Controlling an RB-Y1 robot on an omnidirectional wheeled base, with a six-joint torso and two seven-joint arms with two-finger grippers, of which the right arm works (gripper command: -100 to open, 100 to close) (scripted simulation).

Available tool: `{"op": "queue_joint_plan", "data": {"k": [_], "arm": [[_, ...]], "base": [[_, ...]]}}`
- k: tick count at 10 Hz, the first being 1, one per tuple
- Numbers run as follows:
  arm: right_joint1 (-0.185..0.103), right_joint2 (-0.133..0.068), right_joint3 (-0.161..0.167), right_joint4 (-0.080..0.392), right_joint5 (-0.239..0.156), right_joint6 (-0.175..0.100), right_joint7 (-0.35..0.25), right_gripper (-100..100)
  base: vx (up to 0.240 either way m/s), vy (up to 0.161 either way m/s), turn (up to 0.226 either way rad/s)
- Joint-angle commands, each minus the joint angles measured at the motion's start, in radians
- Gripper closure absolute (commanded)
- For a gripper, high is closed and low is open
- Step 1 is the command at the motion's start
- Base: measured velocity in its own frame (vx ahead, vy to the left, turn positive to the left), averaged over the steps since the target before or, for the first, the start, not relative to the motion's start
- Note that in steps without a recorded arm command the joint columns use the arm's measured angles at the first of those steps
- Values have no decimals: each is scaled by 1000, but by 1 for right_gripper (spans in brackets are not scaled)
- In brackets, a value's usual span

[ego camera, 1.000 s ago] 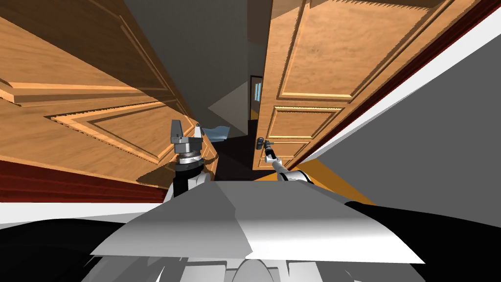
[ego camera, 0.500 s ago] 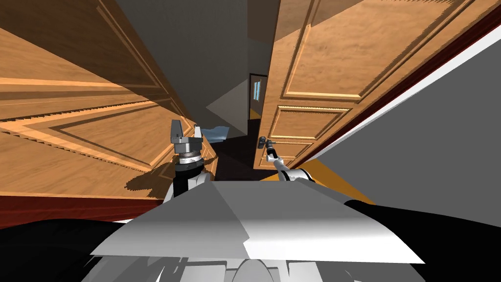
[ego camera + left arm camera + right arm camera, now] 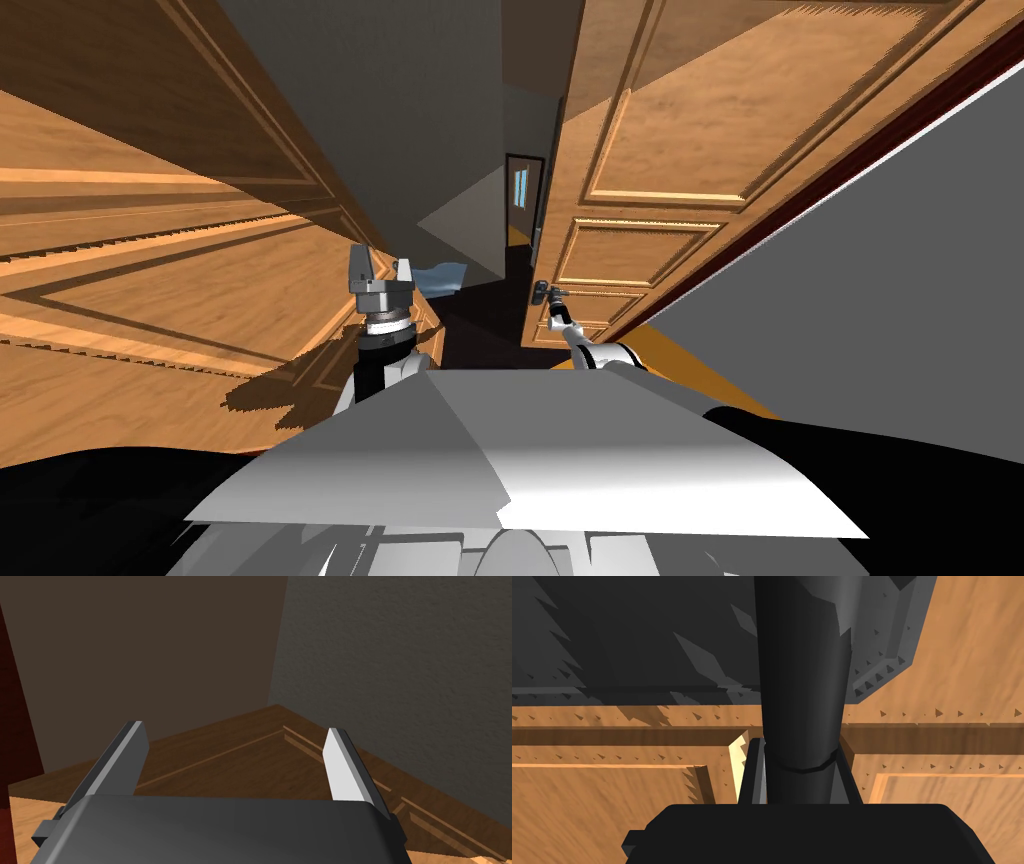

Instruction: Push the door open

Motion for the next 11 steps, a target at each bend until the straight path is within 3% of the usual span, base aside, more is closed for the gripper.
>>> {"op": "queue_joint_plan", "data": {"k": [1, 2, 3, 7, 11], "arm": [[31, -4, -13, -50, -3, 26, 13, 100], [31, -4, -13, -74, -3, 26, 13, 100], [33, -12, -31, -72, -9, 26, 20, 100], [36, -19, -50, -71, -15, 26, 26, 100], [46, -31, -68, -75, -23, 29, 35, 100]], "base": [[115, 88, -20], [51, 41, -14], [110, 90, -55], [135, 110, -53], [109, 42, -40]]}}
